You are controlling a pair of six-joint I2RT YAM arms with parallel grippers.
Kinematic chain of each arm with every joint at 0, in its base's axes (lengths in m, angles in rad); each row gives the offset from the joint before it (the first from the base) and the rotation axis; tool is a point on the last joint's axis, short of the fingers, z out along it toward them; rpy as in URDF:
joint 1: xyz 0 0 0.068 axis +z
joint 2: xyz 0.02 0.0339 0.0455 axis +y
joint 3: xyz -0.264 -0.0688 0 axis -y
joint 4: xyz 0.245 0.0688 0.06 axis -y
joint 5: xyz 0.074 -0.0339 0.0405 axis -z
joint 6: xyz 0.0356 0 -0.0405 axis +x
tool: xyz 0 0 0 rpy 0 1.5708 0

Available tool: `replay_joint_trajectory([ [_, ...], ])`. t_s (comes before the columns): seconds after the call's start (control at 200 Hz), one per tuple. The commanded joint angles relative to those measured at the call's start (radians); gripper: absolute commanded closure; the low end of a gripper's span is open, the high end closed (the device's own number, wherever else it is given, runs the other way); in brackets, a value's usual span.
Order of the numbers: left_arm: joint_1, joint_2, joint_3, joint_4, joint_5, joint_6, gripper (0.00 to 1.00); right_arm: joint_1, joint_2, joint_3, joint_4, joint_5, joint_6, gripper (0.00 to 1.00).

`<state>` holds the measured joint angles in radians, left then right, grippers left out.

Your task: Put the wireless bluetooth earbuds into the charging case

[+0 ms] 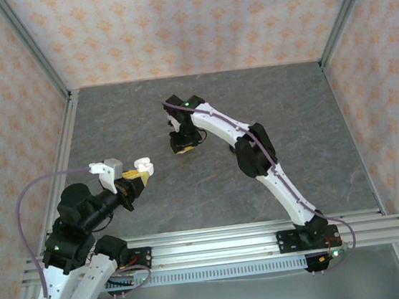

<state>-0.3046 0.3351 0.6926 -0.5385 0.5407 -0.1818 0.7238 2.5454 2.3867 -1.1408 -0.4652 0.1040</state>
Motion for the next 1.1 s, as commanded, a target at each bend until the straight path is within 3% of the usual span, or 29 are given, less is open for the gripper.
replay_joint_trajectory([
  [0.0,0.007,-0.009,-0.003,0.002,-0.002,0.027,1.00,0.021,-0.054,-0.012,-0.026,-0.042,0.026,0.60],
  [0.215,0.007,-0.008,-0.001,-0.005,-0.004,0.033,1.00,0.032,-0.086,-0.008,-0.027,-0.070,0.032,0.60],
  [0.47,0.007,-0.012,-0.012,0.007,0.008,0.028,1.00,0.037,-0.073,0.111,-0.120,0.080,-0.154,0.59],
  [0.691,0.007,-0.005,-0.022,0.021,0.023,0.027,1.00,0.037,-0.028,0.119,-0.047,0.193,-0.227,0.54],
  [1.096,0.007,0.024,-0.005,-0.003,0.051,0.043,1.00,0.042,0.027,0.099,0.070,0.091,-0.313,0.49],
])
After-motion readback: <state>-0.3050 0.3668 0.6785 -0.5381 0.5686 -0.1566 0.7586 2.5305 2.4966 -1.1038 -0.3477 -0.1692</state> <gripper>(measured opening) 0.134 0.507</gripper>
